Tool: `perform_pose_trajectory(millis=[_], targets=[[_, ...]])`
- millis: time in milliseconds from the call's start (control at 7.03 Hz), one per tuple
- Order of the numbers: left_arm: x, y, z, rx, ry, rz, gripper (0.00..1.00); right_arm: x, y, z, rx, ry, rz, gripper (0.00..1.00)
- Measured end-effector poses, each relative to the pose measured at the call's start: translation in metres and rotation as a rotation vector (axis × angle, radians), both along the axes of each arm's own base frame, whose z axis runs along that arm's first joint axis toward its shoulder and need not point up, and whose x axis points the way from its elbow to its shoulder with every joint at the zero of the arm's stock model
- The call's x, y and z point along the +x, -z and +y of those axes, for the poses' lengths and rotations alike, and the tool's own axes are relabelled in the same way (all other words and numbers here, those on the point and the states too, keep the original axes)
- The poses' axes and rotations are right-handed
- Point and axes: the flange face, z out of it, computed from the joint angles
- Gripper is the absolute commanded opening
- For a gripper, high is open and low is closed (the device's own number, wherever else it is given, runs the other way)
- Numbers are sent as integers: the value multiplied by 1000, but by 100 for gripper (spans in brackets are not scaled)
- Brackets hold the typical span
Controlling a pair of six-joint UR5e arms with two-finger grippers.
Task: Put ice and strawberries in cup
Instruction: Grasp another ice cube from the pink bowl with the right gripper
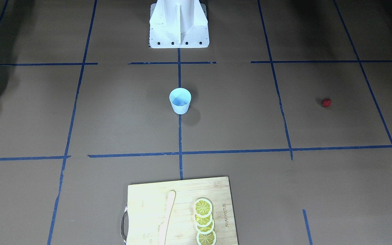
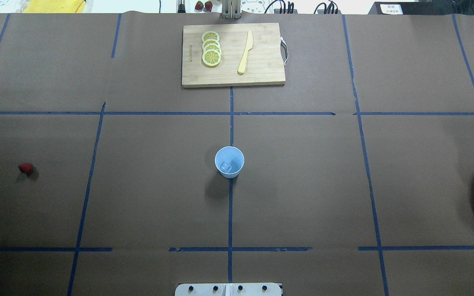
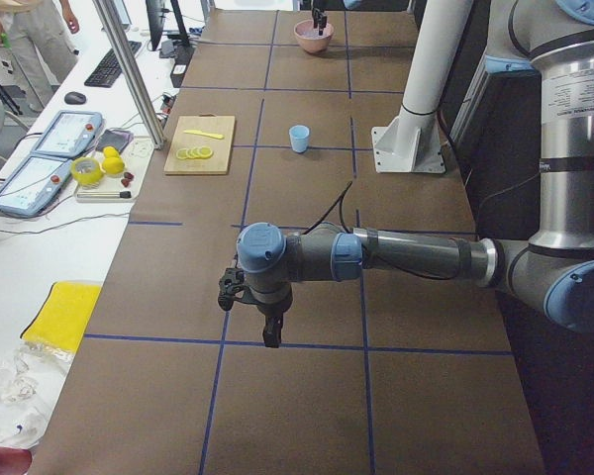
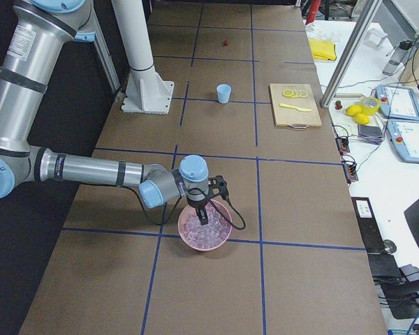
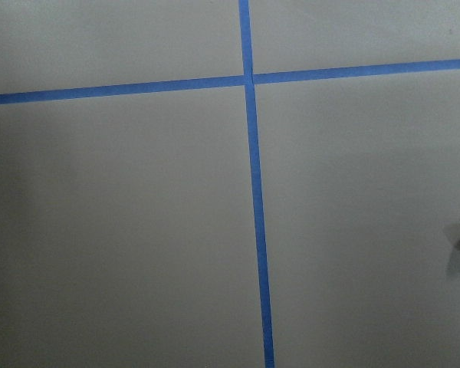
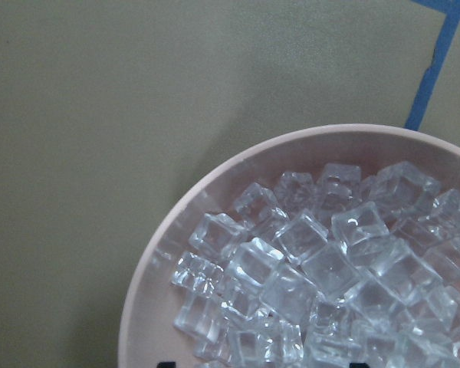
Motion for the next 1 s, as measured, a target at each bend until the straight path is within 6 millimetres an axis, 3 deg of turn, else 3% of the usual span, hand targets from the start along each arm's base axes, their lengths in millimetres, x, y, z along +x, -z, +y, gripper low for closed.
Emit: perform_pose_trajectory(millis=[996], targets=[[0,2,-1,6,-1,0,100,1,-16,-1,-17,-7,26,74]])
